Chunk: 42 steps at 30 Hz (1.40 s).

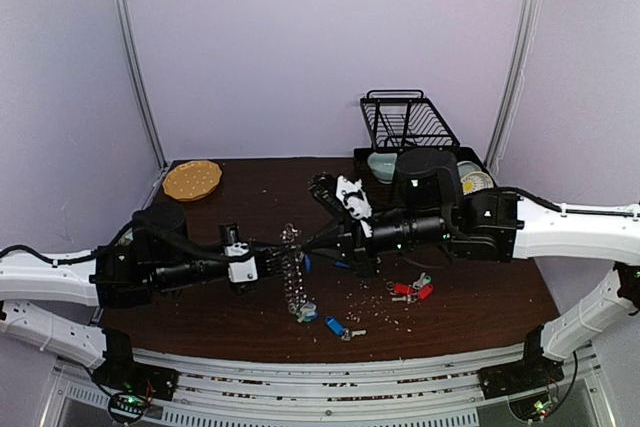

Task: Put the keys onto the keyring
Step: Insert into the hole in the key head and the split of the keyring.

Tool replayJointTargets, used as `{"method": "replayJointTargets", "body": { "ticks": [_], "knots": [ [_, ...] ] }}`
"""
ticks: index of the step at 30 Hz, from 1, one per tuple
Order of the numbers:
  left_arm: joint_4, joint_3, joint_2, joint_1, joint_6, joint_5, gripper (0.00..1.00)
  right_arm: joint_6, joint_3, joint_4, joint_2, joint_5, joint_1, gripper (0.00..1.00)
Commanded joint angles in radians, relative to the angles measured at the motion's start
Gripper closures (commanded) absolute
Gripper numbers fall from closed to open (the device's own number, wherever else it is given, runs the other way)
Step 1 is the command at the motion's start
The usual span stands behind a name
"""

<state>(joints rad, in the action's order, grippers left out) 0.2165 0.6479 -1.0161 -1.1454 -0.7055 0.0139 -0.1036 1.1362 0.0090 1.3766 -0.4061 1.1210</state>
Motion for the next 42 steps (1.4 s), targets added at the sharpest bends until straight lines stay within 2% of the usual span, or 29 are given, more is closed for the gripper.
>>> {"method": "replayJointTargets", "body": {
  "ticks": [1, 15, 31, 35, 38, 42],
  "knots": [
    [0.092, 0.044, 0.006, -0.003, 0.031, -0.014, 1.0, -0.036, 0.007, -0.001, 0.014, 0.036, -0.001, 1.0],
    [0.077, 0.042, 0.015, -0.002, 0.025, -0.051, 1.0, -0.012, 0.038, 0.002, 0.039, 0.101, -0.013, 1.0],
    [0.091, -0.013, 0.08, -0.002, -0.022, -0.181, 1.0, 0.037, 0.035, -0.008, 0.056, 0.065, -0.053, 1.0],
    [0.071, -0.003, 0.071, -0.002, -0.017, -0.171, 1.0, 0.037, 0.036, -0.008, 0.051, 0.053, -0.057, 1.0],
    [0.125, -0.02, 0.092, 0.001, 0.009, -0.171, 1.0, 0.043, 0.019, -0.002, 0.043, 0.043, -0.065, 1.0],
    [0.233, -0.038, 0.081, 0.014, 0.112, -0.188, 1.0, 0.032, 0.008, 0.083, 0.041, -0.087, -0.066, 1.0]
  ]
}}
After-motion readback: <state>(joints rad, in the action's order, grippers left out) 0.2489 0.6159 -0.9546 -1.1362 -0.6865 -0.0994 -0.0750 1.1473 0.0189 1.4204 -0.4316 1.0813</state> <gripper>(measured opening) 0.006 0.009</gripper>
